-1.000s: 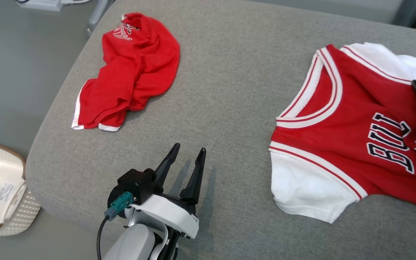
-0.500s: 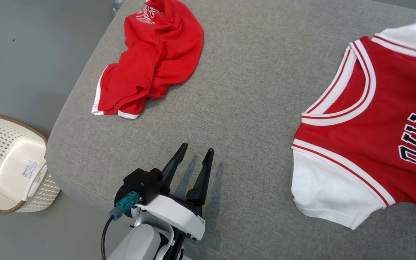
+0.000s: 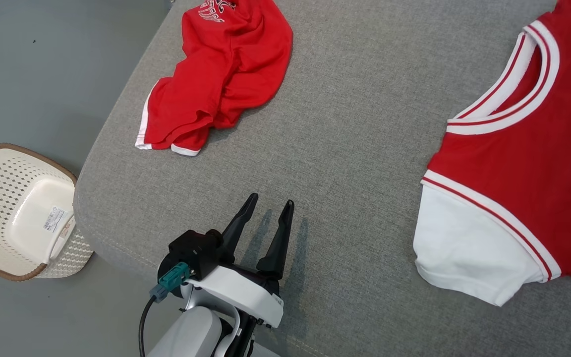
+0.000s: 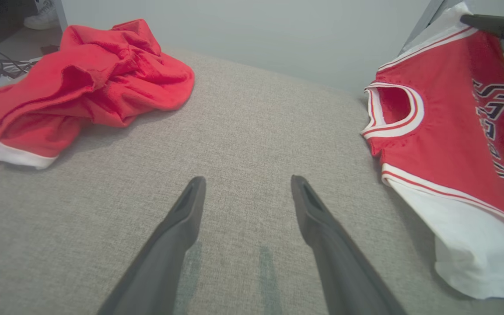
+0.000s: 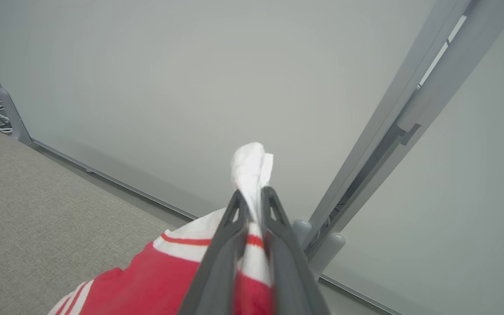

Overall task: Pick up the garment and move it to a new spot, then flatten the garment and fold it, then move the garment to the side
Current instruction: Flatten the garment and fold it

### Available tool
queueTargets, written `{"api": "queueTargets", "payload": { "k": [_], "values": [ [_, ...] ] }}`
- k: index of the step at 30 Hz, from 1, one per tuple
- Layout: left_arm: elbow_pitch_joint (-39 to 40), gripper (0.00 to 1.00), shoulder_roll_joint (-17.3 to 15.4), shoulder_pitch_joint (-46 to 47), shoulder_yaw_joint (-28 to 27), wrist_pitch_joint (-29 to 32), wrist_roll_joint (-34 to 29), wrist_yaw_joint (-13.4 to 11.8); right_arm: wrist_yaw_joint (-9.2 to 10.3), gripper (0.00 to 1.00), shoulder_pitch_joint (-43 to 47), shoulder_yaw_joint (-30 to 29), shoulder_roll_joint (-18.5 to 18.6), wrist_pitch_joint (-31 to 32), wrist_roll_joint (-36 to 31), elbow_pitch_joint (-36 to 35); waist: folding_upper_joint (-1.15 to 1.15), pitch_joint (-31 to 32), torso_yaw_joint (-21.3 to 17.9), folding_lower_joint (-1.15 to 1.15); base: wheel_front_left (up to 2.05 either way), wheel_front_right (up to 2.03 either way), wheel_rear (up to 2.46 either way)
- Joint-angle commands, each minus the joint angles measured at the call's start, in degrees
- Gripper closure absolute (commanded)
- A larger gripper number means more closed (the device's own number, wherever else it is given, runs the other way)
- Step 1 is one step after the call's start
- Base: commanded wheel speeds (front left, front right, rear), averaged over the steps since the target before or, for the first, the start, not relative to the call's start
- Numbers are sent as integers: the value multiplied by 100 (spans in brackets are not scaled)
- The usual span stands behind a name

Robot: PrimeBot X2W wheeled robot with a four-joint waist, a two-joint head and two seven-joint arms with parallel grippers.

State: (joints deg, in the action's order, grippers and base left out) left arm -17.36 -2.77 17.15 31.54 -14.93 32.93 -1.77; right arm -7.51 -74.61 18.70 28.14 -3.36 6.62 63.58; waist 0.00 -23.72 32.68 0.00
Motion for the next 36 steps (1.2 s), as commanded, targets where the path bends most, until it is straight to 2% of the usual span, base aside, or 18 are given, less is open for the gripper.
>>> {"api": "queueTargets", "payload": {
  "k": [1,7,12,15,24,31,36],
  "values": [
    [11,0,-23,18,-22,-27,43,-26,4,0,-18,-49,-86,-98,-63,138,0,-4,-4,0,0,0,0],
    [-79,0,-23,121,-19,-27,8,14,4,0,351,-48,-362,-192,-45,578,0,138,-101,0,0,0,0],
    [-137,0,-22,128,-207,-27,-135,21,5,0,779,51,-635,-432,350,610,0,348,-533,0,0,0,0],
    [-167,0,-25,126,-360,-27,-256,41,4,0,1105,62,-786,-664,675,504,0,496,-867,0,0,0,0],
    [-273,0,-24,-73,-764,-27,-547,108,4,0,2455,-130,-773,-1099,1617,-53,0,1014,-1692,0,0,0,0],
    [-322,0,-24,-245,-1065,-27,-737,172,4,0,3483,-326,-858,-1161,1878,-599,0,1289,-2217,0,0,0,0],
    [-329,0,-24,-251,-1156,-27,-798,232,4,0,3948,-480,-960,-1108,1848,-891,0,1311,-2381,0,0,0,0]
  ]
}}
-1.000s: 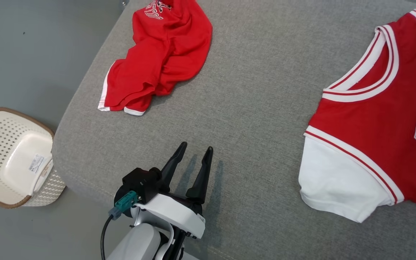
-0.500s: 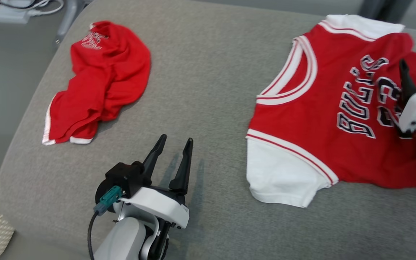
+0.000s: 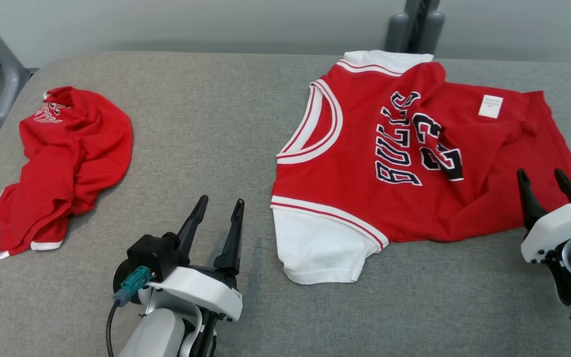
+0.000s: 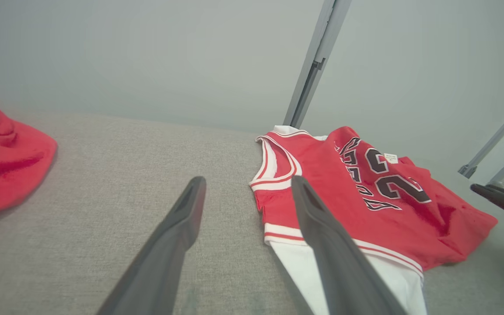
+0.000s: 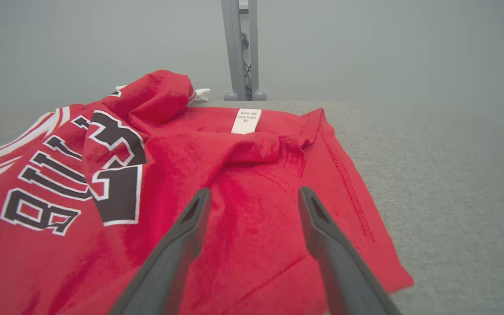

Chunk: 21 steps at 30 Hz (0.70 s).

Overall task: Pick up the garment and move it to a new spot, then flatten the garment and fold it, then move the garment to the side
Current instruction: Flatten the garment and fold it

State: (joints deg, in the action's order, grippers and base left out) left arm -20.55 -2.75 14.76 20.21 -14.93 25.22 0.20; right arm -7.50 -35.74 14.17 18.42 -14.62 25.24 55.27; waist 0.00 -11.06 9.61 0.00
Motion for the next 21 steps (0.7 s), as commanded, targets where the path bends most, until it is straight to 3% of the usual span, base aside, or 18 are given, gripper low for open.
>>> {"api": "queueTargets", "payload": {
  "k": [1,21],
  "values": [
    [-15,0,-27,-2,-25,-27,-40,37,2,0,107,-60,2,37,-38,-103,0,43,-81,0,0,0,0],
    [-70,0,-25,72,56,-27,-34,98,3,0,227,-524,-40,900,-882,-363,0,-81,256,0,0,0,0]
  ]
}}
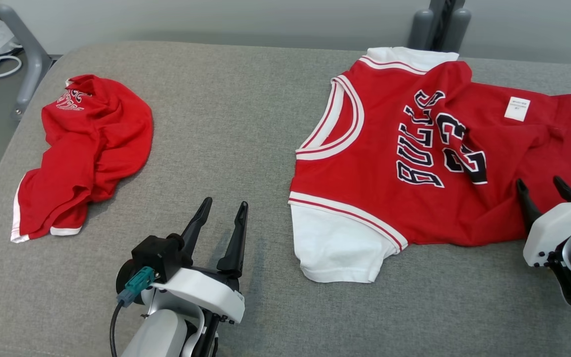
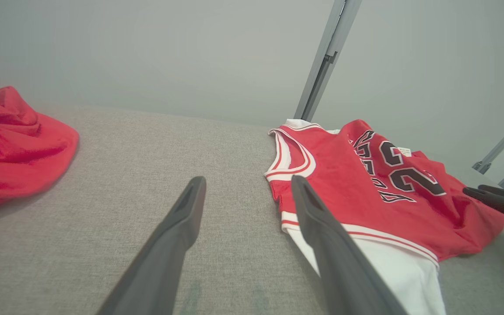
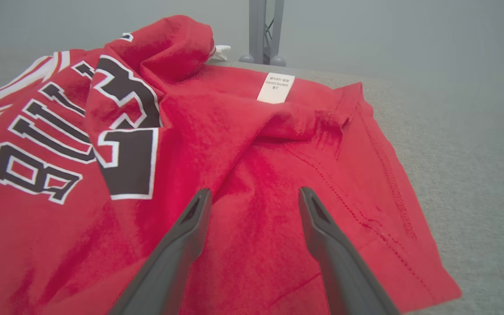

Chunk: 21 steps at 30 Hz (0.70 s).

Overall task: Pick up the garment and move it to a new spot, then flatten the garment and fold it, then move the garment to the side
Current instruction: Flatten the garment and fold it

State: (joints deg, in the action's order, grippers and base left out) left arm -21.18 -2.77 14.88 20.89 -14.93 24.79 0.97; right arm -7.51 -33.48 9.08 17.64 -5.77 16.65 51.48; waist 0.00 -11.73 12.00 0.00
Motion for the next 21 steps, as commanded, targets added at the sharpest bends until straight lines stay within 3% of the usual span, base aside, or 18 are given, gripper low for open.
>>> {"api": "queueTargets", "payload": {
  "k": [1,10,11,12,13,21],
  "values": [
    [-7,0,-24,67,-6,-27,10,24,4,0,-4,-50,43,20,-48,34,0,-29,44,0,0,0,0],
    [-4,0,-24,94,-17,-27,-20,27,4,0,-50,-353,35,59,-170,205,0,-175,222,0,0,0,0],
    [-4,0,-23,93,-20,-27,-22,28,4,10,-43,-378,20,67,-175,234,0,-183,232,0,0,0,0],
    [0,0,-23,95,-23,-27,-23,27,4,75,-42,-399,12,64,-191,252,0,-194,237,0,0,0,0],
    [6,0,-23,98,-21,-27,-24,25,4,100,-44,-413,9,41,-214,266,0,-201,241,0,0,0,0],
    [-61,0,-22,-2,-70,-27,-61,9,4,100,123,-614,-155,-184,-251,249,0,-28,93,0,0,0,0]
  ]
}}
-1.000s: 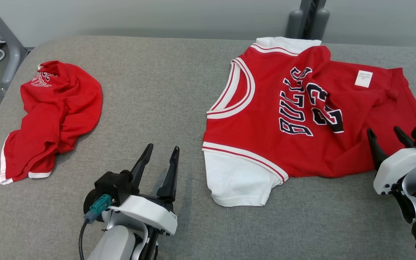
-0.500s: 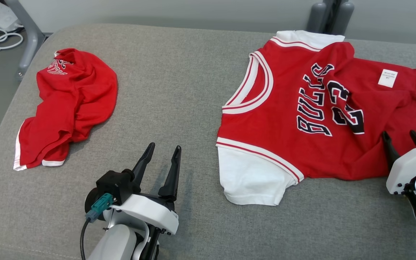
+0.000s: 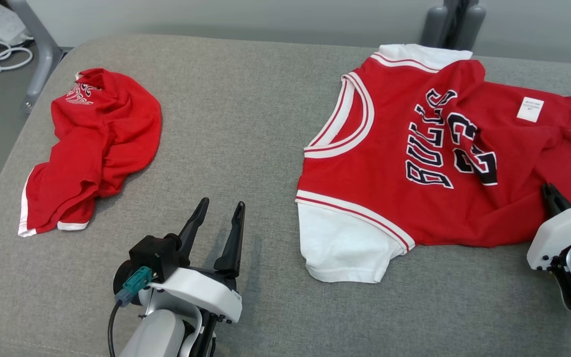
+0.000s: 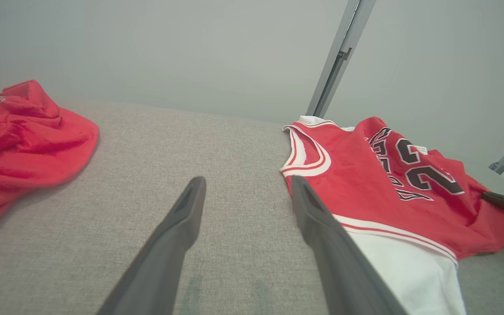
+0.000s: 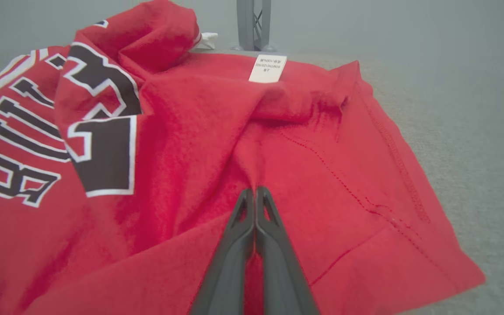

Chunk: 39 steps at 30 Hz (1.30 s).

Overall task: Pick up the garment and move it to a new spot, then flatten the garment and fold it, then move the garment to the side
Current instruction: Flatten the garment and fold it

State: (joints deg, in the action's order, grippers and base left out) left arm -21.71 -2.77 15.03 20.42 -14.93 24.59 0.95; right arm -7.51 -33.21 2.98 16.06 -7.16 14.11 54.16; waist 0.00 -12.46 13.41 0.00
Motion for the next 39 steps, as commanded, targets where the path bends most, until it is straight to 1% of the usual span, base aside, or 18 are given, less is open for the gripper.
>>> {"api": "queueTargets", "payload": {
  "k": [1,7,11,16,17,20,21,22,26,27,28,32,39],
  "values": [
    [-13,0,-23,-34,-36,-27,-47,13,4,100,124,-21,-21,-58,16,-54,0,84,-87,0,0,0,0],
    [-27,0,-25,-173,-78,-27,-47,10,4,100,388,-222,-180,-20,49,-350,0,343,-361,0,0,0,0],
    [-19,0,-25,-270,-155,-27,-74,-14,4,100,667,-451,-308,55,13,-698,0,519,-579,0,0,0,0],
    [15,0,-23,-395,-304,-27,-108,-18,4,100,1099,-812,-607,262,-131,-1283,0,656,-874,0,0,0,0],
    [15,0,-23,-395,-304,-27,-108,-18,4,100,1099,-812,-607,262,-131,-1283,0,656,-874,0,0,0,0],
    [45,0,-25,-422,-378,-27,-120,-13,4,100,1388,-1133,-854,423,-225,-1733,0,674,-1038,0,0,0,0],
    [56,0,-25,-436,-403,-27,-133,0,4,100,1598,-1410,-1018,515,-257,-2016,0,672,-1125,0,0,0,0],
    [56,0,-25,-436,-403,-27,-133,0,4,100,1598,-1410,-1018,515,-257,-2016,0,672,-1125,0,0,0,0],
    [77,0,-25,-426,-445,-27,-150,15,4,100,1981,-1946,-1261,713,-424,-2525,0,647,-1286,0,0,0,0],
    [79,0,-25,-415,-454,-27,-148,19,4,94,2057,-2058,-1284,776,-425,-2635,0,638,-1320,0,0,0,0],
    [85,0,-23,-403,-464,-27,-145,31,4,0,2126,-2061,-1290,847,-345,-2716,0,622,-1354,0,0,0,0],
    [68,0,-25,-319,-457,-27,-161,58,3,0,2323,-1705,-1293,1049,40,-2905,0,572,-1427,0,0,0,0],
    [13,0,-24,-233,-423,-27,-143,82,3,0,2286,-1393,-1296,873,27,-3594,0,522,-1423,0,0,0,0]
  ]
}}
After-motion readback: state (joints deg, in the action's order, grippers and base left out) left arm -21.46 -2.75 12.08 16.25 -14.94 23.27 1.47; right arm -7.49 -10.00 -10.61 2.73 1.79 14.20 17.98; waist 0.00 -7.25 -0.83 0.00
